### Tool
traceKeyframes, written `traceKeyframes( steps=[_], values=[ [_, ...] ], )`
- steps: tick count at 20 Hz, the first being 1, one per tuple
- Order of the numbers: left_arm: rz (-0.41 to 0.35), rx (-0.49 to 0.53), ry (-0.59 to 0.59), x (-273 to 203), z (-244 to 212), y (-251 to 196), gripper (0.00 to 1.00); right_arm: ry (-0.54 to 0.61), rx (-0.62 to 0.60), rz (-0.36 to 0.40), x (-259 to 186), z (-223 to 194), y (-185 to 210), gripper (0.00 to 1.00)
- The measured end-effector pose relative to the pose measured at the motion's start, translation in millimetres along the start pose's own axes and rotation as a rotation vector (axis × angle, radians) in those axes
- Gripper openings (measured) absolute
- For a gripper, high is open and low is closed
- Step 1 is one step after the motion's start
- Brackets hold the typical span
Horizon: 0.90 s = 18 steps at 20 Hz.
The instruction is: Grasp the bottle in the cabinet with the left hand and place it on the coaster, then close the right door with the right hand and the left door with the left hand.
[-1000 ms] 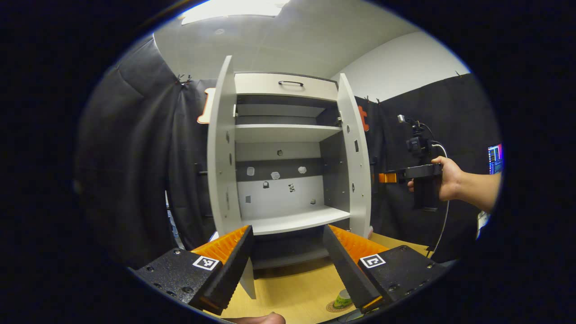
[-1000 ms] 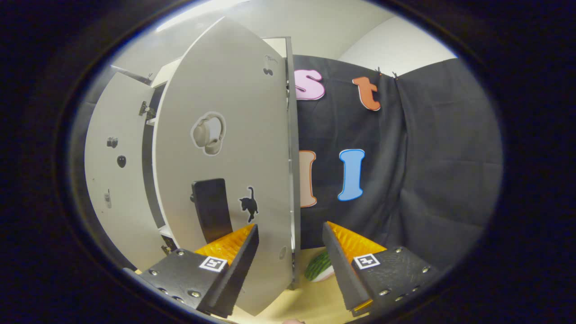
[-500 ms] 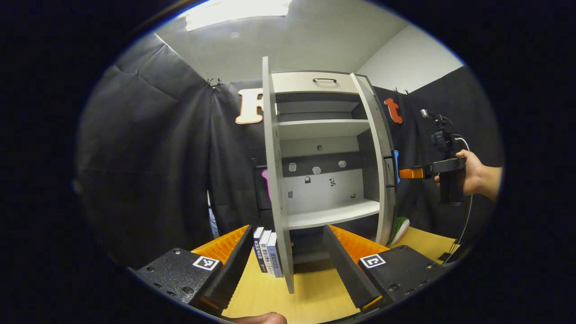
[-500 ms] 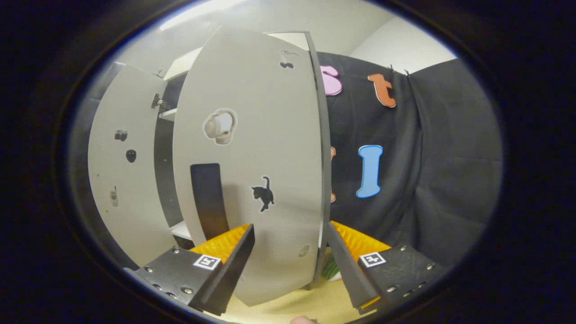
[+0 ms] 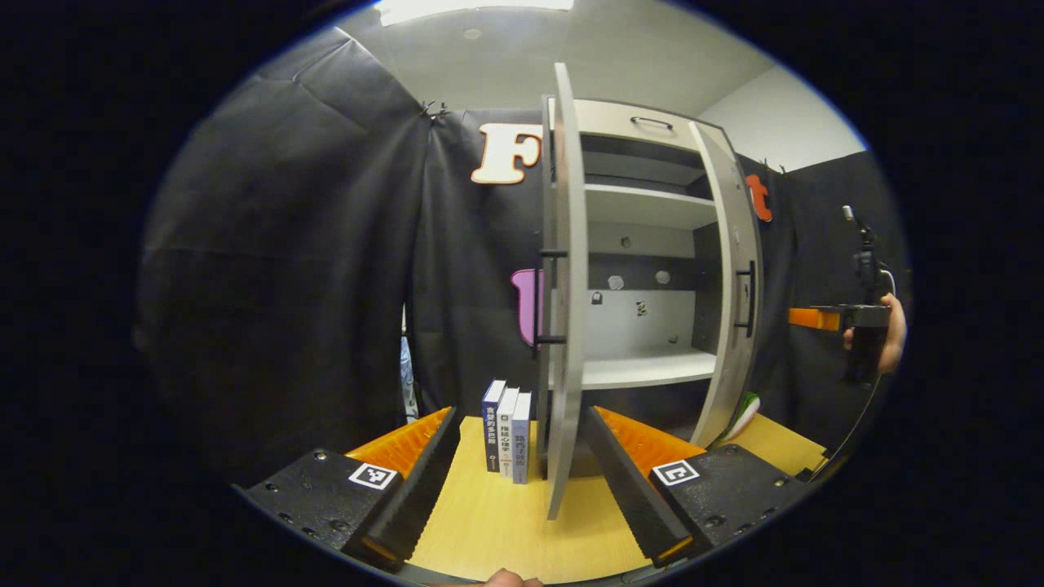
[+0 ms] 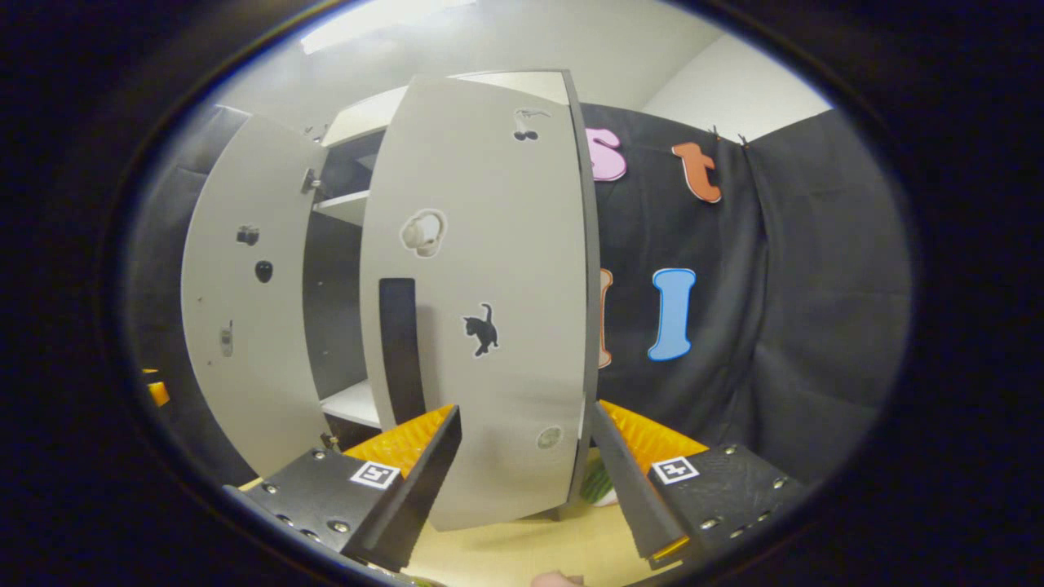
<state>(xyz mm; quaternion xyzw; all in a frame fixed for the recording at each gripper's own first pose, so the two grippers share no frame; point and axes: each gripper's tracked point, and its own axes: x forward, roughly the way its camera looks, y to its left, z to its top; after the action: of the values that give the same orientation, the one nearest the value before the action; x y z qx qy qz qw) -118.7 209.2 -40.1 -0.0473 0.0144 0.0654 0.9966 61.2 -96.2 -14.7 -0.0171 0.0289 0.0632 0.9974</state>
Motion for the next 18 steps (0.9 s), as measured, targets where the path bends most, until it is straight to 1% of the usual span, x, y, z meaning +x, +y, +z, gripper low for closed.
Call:
traceKeyframes(
  steps=[3,4,5,6,8,9,10,11,12,13,15,16,17,18],
  values=[
    [0.025,-0.009,0.012,15.6,-1.9,27.5,0.98,0.012,-0.023,0.022,-22.6,-9.8,-1.2,0.94],
    [0.043,-0.012,0.006,21.1,1.5,39.6,0.98,0.024,-0.024,0.024,-30.1,-15.4,-2.6,0.96],
    [0.053,-0.018,0.005,27.0,3.1,49.0,0.97,0.036,-0.02,0.023,-37.7,-19.9,-3.6,0.94],
    [0.059,-0.027,0.005,31.9,6.5,55.7,0.96,0.049,-0.01,0.025,-46.0,-24.6,-5.0,0.94],
    [0.064,-0.032,0.007,43.6,13.2,63.9,0.96,0.064,0.006,0.037,-62.6,-28.3,-4.8,0.97],
    [0.066,-0.03,0.016,49.1,15.2,67.3,0.96,0.06,0.01,0.045,-71.2,-26.4,-5.4,0.97],
    [0.066,-0.031,0.011,53.9,22.2,68.7,0.93,0.057,0.016,0.047,-78.8,-23.8,-6.7,0.94],
    [0.071,-0.034,-0.005,59.9,32.6,69.9,0.96,0.059,0.017,0.049,-87.4,-22.7,-8.1,0.94],
    [0.075,-0.035,-0.008,66.5,39.7,70.3,0.96,0.061,0.017,0.047,-95.6,-22.3,-10.6,0.97],
    [0.075,-0.036,-0.007,72.8,43.7,70.6,0.93,0.06,0.019,0.046,-104.6,-21.3,-12.4,0.99],
    [0.064,-0.028,-0.019,83.3,59.5,65.1,0.96,0.056,0.042,0.058,-120.6,-20.6,-12.5,0.94],
    [0.062,-0.028,-0.037,88.1,71.0,62.2,0.96,0.053,0.058,0.068,-128.0,-20.4,-12.0,0.94],
    [0.055,-0.028,-0.047,93.7,77.3,59.3,0.96,0.048,0.072,0.076,-135.3,-20.0,-11.8,0.97],
    [0.046,-0.026,-0.049,98.5,82.6,55.2,0.93,0.045,0.085,0.071,-140.9,-20.1,-14.6,0.97]
  ],
)
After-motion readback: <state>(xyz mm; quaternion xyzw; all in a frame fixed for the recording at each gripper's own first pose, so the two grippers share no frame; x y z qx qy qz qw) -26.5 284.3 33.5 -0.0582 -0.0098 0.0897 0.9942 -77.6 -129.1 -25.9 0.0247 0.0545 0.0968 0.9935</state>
